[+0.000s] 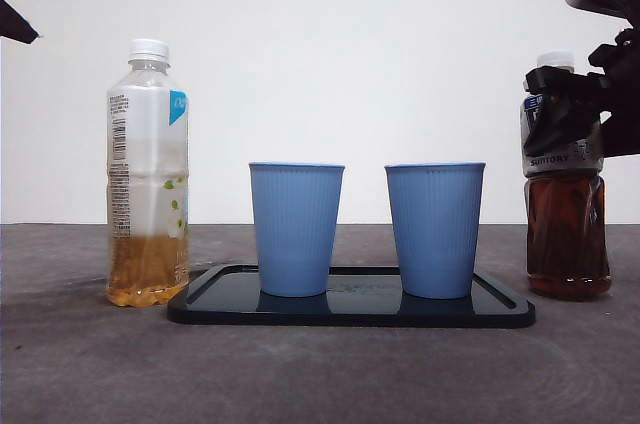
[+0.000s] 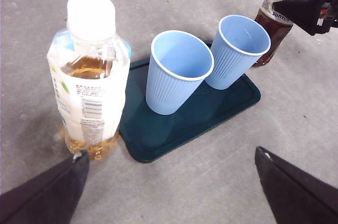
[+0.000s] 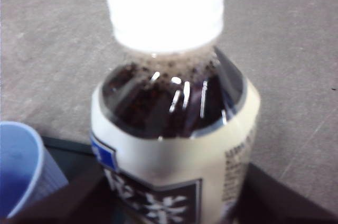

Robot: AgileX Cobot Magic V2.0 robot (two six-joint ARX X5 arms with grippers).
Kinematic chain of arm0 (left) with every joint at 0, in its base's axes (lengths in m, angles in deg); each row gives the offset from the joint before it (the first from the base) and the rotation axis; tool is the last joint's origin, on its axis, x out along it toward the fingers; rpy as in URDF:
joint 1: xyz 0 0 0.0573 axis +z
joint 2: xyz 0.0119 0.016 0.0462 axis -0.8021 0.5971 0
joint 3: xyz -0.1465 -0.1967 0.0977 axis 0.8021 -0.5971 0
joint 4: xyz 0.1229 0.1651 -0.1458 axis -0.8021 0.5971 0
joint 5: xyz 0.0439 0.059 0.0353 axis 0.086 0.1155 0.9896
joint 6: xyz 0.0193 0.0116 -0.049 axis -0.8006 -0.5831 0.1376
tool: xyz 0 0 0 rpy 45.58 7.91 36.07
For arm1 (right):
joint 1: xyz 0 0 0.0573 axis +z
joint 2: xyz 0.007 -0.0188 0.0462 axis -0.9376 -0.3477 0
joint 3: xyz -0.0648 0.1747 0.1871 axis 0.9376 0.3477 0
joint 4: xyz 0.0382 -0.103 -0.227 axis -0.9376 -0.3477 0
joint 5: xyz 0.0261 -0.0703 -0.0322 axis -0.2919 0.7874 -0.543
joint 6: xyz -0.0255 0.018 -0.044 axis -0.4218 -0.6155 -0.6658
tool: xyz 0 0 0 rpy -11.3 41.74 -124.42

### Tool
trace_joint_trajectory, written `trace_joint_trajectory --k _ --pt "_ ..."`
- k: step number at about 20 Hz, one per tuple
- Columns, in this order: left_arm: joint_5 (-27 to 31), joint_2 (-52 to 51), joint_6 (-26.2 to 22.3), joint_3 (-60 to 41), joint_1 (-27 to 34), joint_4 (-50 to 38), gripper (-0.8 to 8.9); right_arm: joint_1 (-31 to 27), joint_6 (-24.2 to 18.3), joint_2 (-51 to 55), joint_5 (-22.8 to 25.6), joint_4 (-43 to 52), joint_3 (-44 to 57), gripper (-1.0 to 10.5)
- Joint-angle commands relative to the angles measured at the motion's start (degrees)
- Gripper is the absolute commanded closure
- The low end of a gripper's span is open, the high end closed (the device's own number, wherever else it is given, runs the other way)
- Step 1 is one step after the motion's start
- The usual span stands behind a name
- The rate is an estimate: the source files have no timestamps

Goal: Pour the drink into the cup

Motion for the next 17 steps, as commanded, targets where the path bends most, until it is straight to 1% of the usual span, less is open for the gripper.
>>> trace_joint_trajectory --k 1,3,6,7,9,10,14,17 --pt "-0.07 0.39 -0.5 1.16 -0.26 -0.24 3.15 0.15 0.35 0.39 -1.09 1.44 -1.01 5.7" --pt "-0.07 0.39 -0.48 1.16 -0.26 0.46 3.15 0.17 0.37 1.33 -2.78 -0.9 -1.03 5.6" --pt "-0.07 0.39 -0.46 1.16 -0.26 1.33 3.15 0.26 0.37 4.79 -2.91 -7.13 -1.62 5.6" --pt "-0.07 0.39 -0.46 1.16 -0.26 1.77 3.15 0.26 0.39 6.4 -2.91 -10.29 -2.21 5.4" --pt "-0.07 0.39 -0.17 1.16 -0.26 2.25 3.15 0.26 0.74 10.1 -2.91 -16.68 -3.54 4.7" --pt "-0.02 0.39 0.02 1.16 -0.26 2.27 3.15 0.28 0.81 12.09 -2.93 -20.24 -4.39 4.6" --pt "4.22 0.48 0.92 -0.31 -0.26 1.29 3.14 0.9 1.05 20.37 -2.91 -34.21 -8.63 4.6" --pt "5.7 0.48 3.13 -4.52 -0.26 -4.09 3.14 1.07 2.36 25.35 -2.95 -46.21 -13.16 4.6"
